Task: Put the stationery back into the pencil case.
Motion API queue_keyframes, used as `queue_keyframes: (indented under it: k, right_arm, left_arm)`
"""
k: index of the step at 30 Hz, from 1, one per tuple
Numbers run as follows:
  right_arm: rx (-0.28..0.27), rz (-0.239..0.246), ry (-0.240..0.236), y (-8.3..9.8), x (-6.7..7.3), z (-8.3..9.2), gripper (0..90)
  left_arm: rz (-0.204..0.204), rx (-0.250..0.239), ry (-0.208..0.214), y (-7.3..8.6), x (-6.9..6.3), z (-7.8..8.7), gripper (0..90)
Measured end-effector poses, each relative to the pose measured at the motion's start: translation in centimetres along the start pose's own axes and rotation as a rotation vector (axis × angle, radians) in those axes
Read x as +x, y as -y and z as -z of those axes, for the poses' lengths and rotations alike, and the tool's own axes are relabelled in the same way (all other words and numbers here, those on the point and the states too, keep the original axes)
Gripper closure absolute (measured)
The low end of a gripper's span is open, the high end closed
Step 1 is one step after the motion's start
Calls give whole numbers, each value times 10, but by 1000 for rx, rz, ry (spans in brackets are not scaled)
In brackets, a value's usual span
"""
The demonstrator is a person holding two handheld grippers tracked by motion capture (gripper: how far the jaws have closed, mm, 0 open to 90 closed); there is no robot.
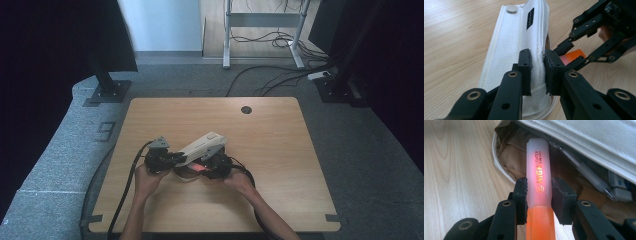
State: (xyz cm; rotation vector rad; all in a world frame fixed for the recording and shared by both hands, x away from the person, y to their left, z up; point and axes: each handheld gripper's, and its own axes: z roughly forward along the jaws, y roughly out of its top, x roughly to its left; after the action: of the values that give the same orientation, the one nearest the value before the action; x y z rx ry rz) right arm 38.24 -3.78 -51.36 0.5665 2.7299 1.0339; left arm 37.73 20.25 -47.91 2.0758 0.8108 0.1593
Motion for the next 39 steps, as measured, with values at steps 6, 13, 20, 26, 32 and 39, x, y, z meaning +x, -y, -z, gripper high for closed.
queue_keyframes:
  k: [6,13,20,26,32,39]
  right_arm:
    - [5,17,-9,-8,0,-12,653]
    - [10,30,-19,-15,3,-24,650]
    - [8,15,-7,-11,1,-24,535]
    - [6,-14,12,-1,-2,-9,473]
    - [21,-22,33,13,0,2,469]
    - [33,-62,43,28,-1,8,470]
  left_arm:
    - [0,0,2,0,0,0,766]
    - [-1,1,3,0,0,-1,765]
    - [0,3,5,0,0,-1,764]
    - [-1,5,6,0,0,-1,764]
    - [-1,6,6,0,0,-1,763]
    - [0,7,7,0,0,-2,763]
